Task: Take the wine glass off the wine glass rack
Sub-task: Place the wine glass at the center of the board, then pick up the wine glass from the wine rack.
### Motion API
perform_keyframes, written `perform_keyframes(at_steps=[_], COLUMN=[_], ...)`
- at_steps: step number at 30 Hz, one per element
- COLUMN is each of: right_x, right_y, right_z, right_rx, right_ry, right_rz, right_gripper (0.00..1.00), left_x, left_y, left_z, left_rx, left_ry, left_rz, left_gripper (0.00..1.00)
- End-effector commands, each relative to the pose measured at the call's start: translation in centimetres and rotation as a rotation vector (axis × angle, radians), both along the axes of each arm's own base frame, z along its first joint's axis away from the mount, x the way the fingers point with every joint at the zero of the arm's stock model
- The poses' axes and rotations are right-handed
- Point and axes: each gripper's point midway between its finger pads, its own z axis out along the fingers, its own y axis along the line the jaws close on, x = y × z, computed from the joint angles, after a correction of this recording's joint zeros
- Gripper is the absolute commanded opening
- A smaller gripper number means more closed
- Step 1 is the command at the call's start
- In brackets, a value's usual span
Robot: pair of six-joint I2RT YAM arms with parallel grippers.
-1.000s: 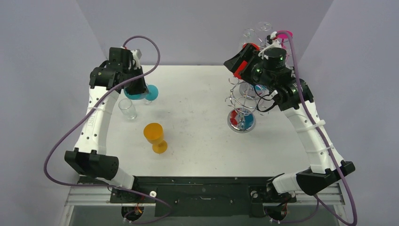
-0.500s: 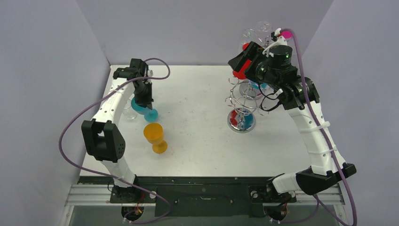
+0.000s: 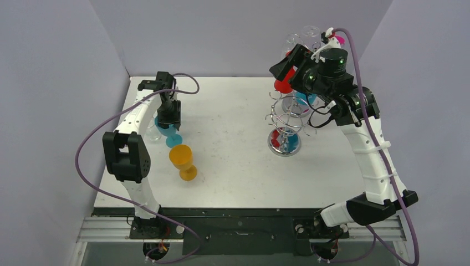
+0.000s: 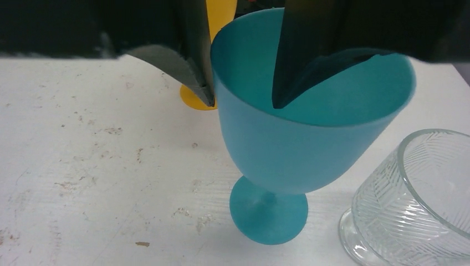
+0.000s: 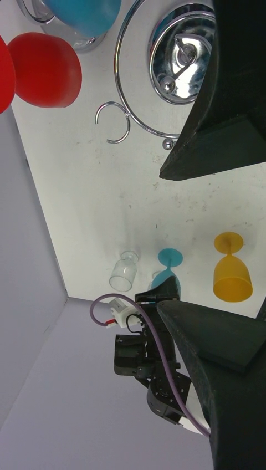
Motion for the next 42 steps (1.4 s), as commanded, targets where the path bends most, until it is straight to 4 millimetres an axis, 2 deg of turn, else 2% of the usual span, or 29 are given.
perform_keyframes(at_steps=[1, 6, 13, 24, 26, 27, 29, 30, 34, 35, 38, 41, 42], right_x=[-0.1, -0.2, -0.2, 0.6, 1.0, 1.2, 1.7, 1.8, 3.0, 3.3, 4.1, 4.7, 5.0], right_y=[-0.4, -0.8, -1.6, -5.4, -6.6, -7.1, -8.7, -9.1, -11.9, -12.8, -15.1, -17.8, -18.5], right_z=[1.2, 1.5, 1.7, 2.2, 2.1, 2.0, 1.7, 1.3, 0.8, 0.7, 0.3, -0.2, -0.8], right_rx=[-0.011, -0.026, -0.048, -0.070, -0.077, -0.079, -0.075, -0.072, -0.061, -0.052, -0.016, 0.031, 0.051], right_ry=[-0.028, -0.027, -0.033, -0.031, -0.030, -0.027, -0.023, -0.015, -0.010, -0.007, -0.008, -0.007, 0.003], right_rz=[-0.004, -0.015, -0.046, -0.156, -0.197, -0.211, -0.257, -0.267, -0.343, -0.355, -0.402, -0.458, -0.472], right_gripper=[0.75, 0.75, 0.75, 0.76, 0.76, 0.76, 0.76, 0.76, 0.77, 0.77, 0.77, 0.76, 0.76], left_x=[2.0, 2.4, 2.5, 0.6, 0.3, 0.1, -0.6, -1.2, -3.4, -3.5, -5.6, -6.9, -7.5], left_y=[0.6, 0.2, 0.2, -2.0, -3.3, -4.7, -7.1, -8.8, -13.3, -14.1, -16.7, -18.0, -18.5], left_z=[2.0, 4.0, 7.9, 13.9, 15.0, 16.0, 16.4, 16.6, 18.0, 17.7, 18.5, 17.7, 18.0], left_rx=[0.024, 0.004, 0.021, 0.055, 0.030, 0.001, -0.051, -0.078, -0.204, -0.241, -0.374, -0.425, -0.457], left_ry=[-0.099, -0.147, -0.231, -0.408, -0.453, -0.496, -0.529, -0.539, -0.613, -0.619, -0.647, -0.639, -0.643], left_rz=[0.007, 0.002, -0.002, -0.016, -0.030, -0.058, -0.102, -0.134, -0.211, -0.209, -0.260, -0.288, -0.309], left_gripper=[0.43, 0.54, 0.65, 0.90, 0.94, 0.96, 0.98, 0.97, 0.96, 0.96, 0.96, 0.96, 0.96])
